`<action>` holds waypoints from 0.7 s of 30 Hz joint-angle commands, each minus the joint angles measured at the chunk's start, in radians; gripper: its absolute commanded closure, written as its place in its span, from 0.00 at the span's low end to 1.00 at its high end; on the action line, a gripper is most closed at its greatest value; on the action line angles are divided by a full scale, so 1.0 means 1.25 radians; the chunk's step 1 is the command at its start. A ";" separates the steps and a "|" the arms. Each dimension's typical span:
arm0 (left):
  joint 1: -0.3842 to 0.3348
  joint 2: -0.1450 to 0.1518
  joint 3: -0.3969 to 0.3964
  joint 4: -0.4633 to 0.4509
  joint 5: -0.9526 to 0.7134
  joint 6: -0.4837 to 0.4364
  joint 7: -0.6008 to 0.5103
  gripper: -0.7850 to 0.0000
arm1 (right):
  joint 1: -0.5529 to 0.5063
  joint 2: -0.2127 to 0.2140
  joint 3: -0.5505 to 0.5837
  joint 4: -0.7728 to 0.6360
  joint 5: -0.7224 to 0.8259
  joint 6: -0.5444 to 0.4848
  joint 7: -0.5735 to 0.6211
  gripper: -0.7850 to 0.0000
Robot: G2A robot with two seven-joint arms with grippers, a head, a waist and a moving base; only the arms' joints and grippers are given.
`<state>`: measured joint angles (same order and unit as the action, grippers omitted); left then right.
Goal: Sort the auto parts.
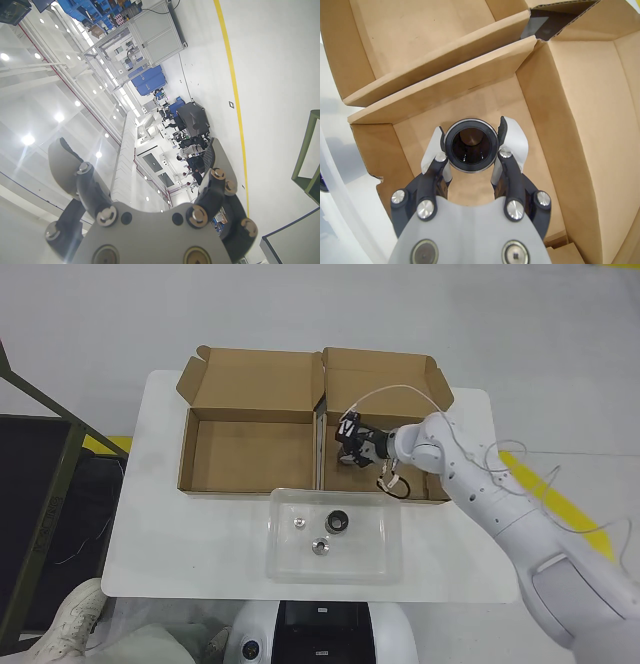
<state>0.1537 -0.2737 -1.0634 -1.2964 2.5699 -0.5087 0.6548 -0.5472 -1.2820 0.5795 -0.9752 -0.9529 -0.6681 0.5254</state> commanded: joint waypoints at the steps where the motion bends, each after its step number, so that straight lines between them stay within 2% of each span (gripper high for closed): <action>1: 0.000 0.000 0.000 0.000 0.000 0.000 0.000 0.00 | 0.002 -0.003 -0.001 0.007 0.002 -0.004 0.002 0.20; 3: 0.000 0.000 0.000 0.000 0.000 0.000 0.000 0.00 | 0.005 -0.007 -0.003 0.015 0.003 -0.009 0.003 0.13; 12: 0.000 0.000 0.000 0.000 0.000 0.000 0.000 0.00 | 0.014 -0.015 0.007 0.004 -0.006 -0.022 -0.002 0.09; 17: 0.000 0.000 0.000 0.000 0.000 0.000 0.000 0.00 | 0.004 0.000 0.038 -0.070 -0.033 -0.019 0.003 0.07; 21: 0.000 0.000 0.000 0.000 0.000 0.000 0.000 0.00 | -0.029 0.022 0.077 -0.178 -0.062 -0.009 0.025 0.07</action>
<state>0.1537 -0.2737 -1.0634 -1.2964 2.5699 -0.5087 0.6548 -0.5725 -1.2613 0.6632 -1.1605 -1.0228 -0.6811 0.5482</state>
